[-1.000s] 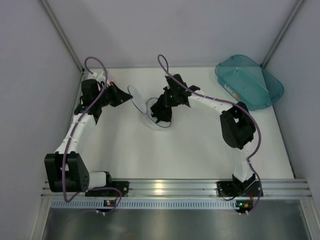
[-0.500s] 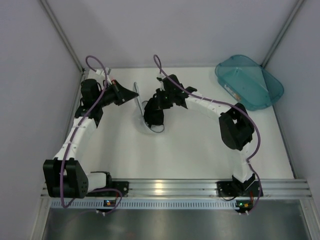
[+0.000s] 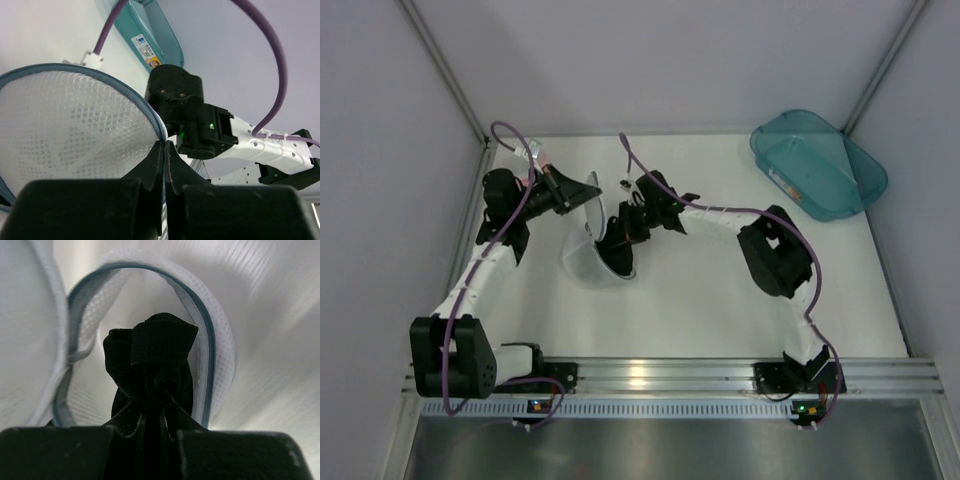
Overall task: Place the bra in the laundry bag and zip it closed
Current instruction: Place the bra in the laundry bag.
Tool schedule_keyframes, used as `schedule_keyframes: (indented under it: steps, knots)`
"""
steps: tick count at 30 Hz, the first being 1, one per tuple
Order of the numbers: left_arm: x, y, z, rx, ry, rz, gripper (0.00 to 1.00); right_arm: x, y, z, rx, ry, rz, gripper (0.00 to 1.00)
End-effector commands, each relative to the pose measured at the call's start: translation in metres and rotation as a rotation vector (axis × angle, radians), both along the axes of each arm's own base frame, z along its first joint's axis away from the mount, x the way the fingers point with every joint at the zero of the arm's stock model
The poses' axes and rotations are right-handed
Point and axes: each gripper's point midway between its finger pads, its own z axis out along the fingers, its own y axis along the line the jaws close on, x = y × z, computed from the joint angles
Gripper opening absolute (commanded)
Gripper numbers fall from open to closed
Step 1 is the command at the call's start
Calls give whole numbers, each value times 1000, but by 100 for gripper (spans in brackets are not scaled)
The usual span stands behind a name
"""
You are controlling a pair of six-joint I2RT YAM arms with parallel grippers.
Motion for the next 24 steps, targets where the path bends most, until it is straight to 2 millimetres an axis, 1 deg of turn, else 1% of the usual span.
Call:
schedule_keyframes:
  steps: [1, 2, 4, 5, 6, 7, 8, 9, 10, 11, 12, 13, 14, 15, 16, 17, 18, 19, 20, 21, 22, 23, 24]
  knots:
    - [-11, -1, 24, -33, -105, -27, 0, -17, 29, 12, 35, -80, 98, 0]
    - [-15, 0, 21, -30, -98, -27, 0, -16, 31, 20, 40, -114, 92, 0]
    - [-20, 1, 15, -6, -86, -40, 0, -16, 33, 26, 31, -163, 101, 0]
    - [-21, 11, 16, 4, -89, -18, 0, -16, 34, 29, 23, -184, 102, 0]
    - [-25, 14, 5, 13, -37, -11, 0, -19, 32, 27, -1, -192, 120, 0]
    - [-24, 24, 1, 34, -40, 14, 0, -19, 34, 31, 0, -201, 129, 4]
    - [-31, 29, 0, 43, -40, 26, 0, -25, 36, 34, 12, -199, 153, 12]
    - [-33, 42, -13, 49, 19, 61, 0, -27, 36, 37, 22, -198, 161, 21]
    - [-36, 47, -18, 75, 19, 70, 0, -31, 36, 38, 35, -189, 177, 35]
    - [-39, 54, -19, 91, 14, 91, 0, -32, 35, 45, 47, -208, 186, 41]
    - [-44, 66, -34, 107, 83, 122, 0, -32, 34, 49, 52, -218, 191, 47]
    - [-46, 73, -39, 120, 101, 142, 0, -33, 33, 53, 60, -223, 201, 52]
    - [-48, 78, -43, 131, 115, 158, 0, -31, 30, 61, 69, -242, 203, 55]
    - [-48, 90, -48, 167, 103, 190, 0, -29, 28, 64, 70, -249, 199, 57]
    - [-54, 94, -58, 185, 160, 205, 0, -29, 25, 69, 75, -249, 203, 61]
    - [-54, 105, -66, 234, 162, 234, 0, -25, 21, 71, 74, -258, 204, 63]
    - [-56, 108, -72, 251, 181, 242, 0, -23, 19, 76, 76, -263, 202, 68]
    - [-63, 110, -80, 257, 234, 241, 0, -24, 16, 77, 75, -261, 209, 69]
    - [-66, 112, -85, 263, 251, 241, 0, -19, 10, 87, 87, -274, 199, 71]
    - [-68, 118, -91, 284, 260, 250, 0, -19, 6, 88, 92, -267, 191, 75]
    - [-71, 121, -94, 290, 276, 253, 0, -17, 2, 94, 111, -262, 186, 77]
    - [-76, 122, -98, 292, 303, 250, 0, -6, -6, 108, 145, -271, 146, 79]
    - [-77, 129, -101, 310, 301, 261, 0, -4, -14, 103, 145, -245, 123, 79]
